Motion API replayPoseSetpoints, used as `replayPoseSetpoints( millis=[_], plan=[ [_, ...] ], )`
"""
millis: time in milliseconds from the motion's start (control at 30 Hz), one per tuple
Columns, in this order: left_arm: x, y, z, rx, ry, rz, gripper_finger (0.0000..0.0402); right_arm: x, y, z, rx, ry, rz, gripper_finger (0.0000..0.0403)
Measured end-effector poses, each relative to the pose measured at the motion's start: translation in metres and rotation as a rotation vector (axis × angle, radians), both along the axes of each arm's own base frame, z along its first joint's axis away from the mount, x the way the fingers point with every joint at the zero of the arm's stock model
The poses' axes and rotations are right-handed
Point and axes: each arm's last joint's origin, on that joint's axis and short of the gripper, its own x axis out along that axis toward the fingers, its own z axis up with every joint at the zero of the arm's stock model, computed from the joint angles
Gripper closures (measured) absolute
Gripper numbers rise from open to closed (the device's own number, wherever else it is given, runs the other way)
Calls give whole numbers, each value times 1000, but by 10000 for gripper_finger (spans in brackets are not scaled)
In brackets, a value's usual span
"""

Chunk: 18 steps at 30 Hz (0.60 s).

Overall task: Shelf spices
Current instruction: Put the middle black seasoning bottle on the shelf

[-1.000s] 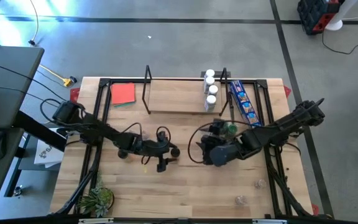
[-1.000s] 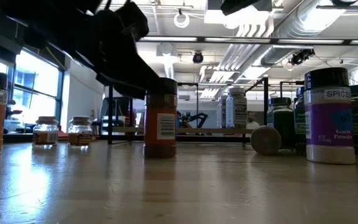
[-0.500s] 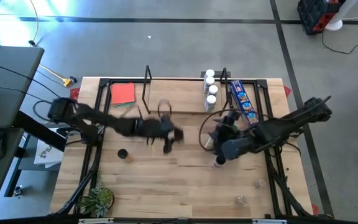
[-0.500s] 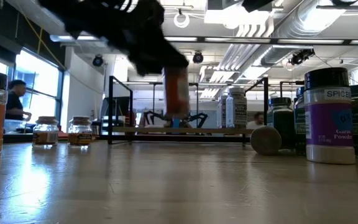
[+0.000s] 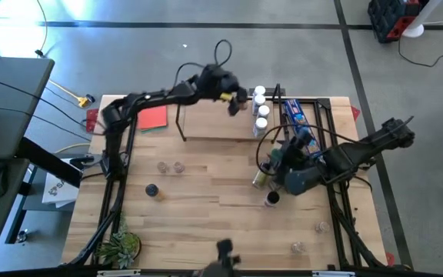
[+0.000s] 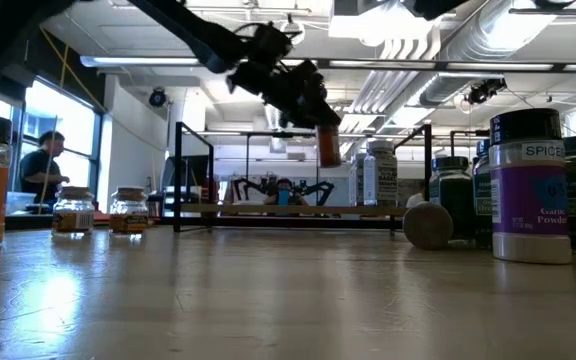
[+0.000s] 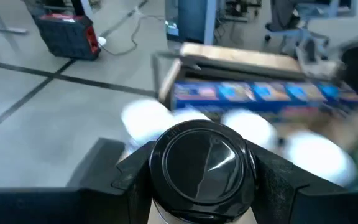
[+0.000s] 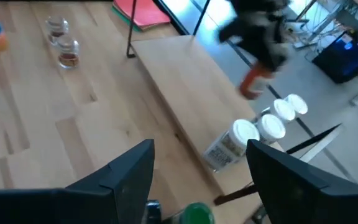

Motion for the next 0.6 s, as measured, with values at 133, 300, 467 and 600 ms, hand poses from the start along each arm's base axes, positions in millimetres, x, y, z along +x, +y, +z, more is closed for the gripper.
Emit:
replayPoseSetpoints(
  millis=[133,300,467,600],
  plan=[
    [17,30,-15,-36,37,19,211,-5,9,0,8,-26,7,153],
    [30,41,-34,-62,80,24,208,-10,16,-1,0,-38,13,153],
    [33,43,-51,-49,133,72,187,-13,16,-2,5,-32,-2,153],
    [33,45,-53,-37,139,85,182,-14,16,-2,-2,-28,-3,153]
  ],
)
